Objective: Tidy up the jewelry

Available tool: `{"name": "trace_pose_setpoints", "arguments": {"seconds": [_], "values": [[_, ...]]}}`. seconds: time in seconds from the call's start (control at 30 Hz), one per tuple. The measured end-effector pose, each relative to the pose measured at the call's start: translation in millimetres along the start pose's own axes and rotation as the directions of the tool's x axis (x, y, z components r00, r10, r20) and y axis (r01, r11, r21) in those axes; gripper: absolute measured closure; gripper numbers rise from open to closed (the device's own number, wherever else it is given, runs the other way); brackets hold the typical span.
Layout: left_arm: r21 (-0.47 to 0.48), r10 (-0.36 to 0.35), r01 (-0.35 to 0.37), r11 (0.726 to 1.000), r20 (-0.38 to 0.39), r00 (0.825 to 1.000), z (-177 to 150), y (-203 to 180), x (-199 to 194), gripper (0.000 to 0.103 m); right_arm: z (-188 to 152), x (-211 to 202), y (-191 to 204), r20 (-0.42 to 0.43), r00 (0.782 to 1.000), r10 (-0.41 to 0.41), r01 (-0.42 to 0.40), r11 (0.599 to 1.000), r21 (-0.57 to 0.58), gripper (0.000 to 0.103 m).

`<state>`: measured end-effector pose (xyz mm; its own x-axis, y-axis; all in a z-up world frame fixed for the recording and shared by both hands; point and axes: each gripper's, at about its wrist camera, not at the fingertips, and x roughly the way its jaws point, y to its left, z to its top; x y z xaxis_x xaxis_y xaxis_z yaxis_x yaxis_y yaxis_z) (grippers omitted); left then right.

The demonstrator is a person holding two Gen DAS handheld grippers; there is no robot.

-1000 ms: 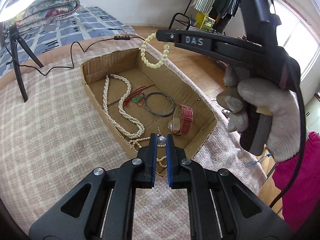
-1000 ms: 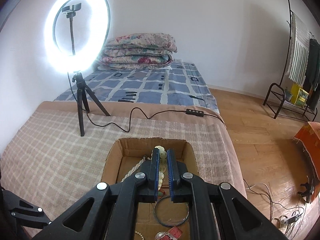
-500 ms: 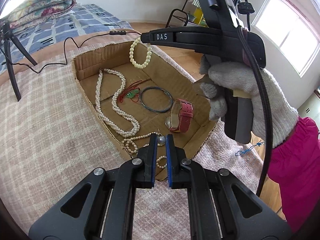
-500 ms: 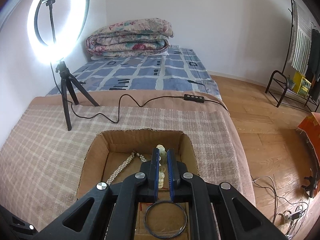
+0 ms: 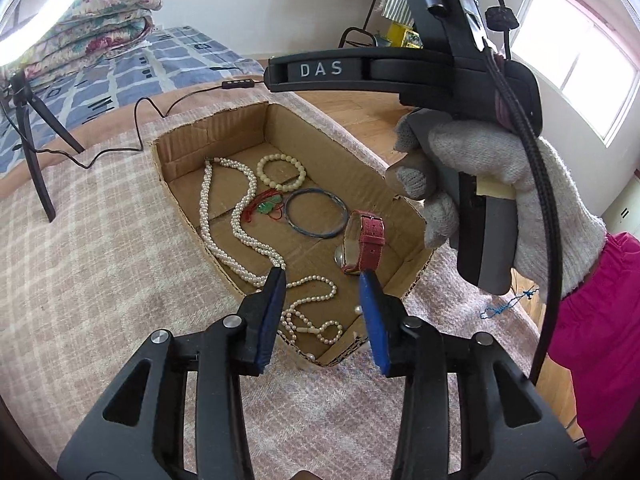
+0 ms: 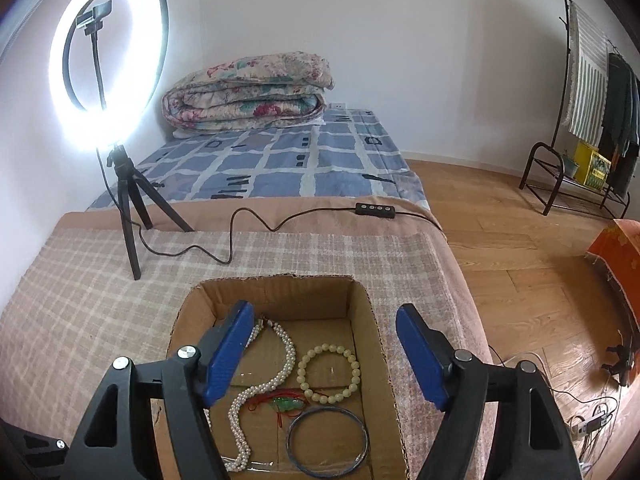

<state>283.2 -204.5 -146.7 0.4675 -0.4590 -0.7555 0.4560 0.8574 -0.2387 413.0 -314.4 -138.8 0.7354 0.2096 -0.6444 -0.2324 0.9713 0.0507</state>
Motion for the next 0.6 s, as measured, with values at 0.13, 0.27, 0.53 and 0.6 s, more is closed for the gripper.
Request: {"name": "trace_pose_setpoints", "arguments": {"seconds": [0.13,0.27,0.53,0.6], "values": [[0.005,0.011,-0.011,1.0,0.015,1.0,-0.2,-0.7,-7.9,0.047,2.6,-9.2,2.1,0.017,0.999,-0.03,0.03,1.0,-0.005,0.012],[0.016,0.026,-0.026,1.0,0.037,0.999,-0.1,-2.6,-19.7,0.045,5.9,-21.1,6.0,0.034,0.998,-0.047,0.047,0.999,-0.007,0.003],[0.019,0.05,-0.051,0.999,0.07,0.996,-2.1,-0.6,-48.0,0.045,12.5,-46.6,19.8,0.062,0.996,-0.066,0.067,0.998,-0.015,0.0],[0.021,0.055,-0.057,0.998,0.081,0.995,-3.4,-0.6,-56.3,0.045,12.9,-53.2,24.2,0.064,0.996,-0.069,0.07,0.997,-0.017,0.0]]}}
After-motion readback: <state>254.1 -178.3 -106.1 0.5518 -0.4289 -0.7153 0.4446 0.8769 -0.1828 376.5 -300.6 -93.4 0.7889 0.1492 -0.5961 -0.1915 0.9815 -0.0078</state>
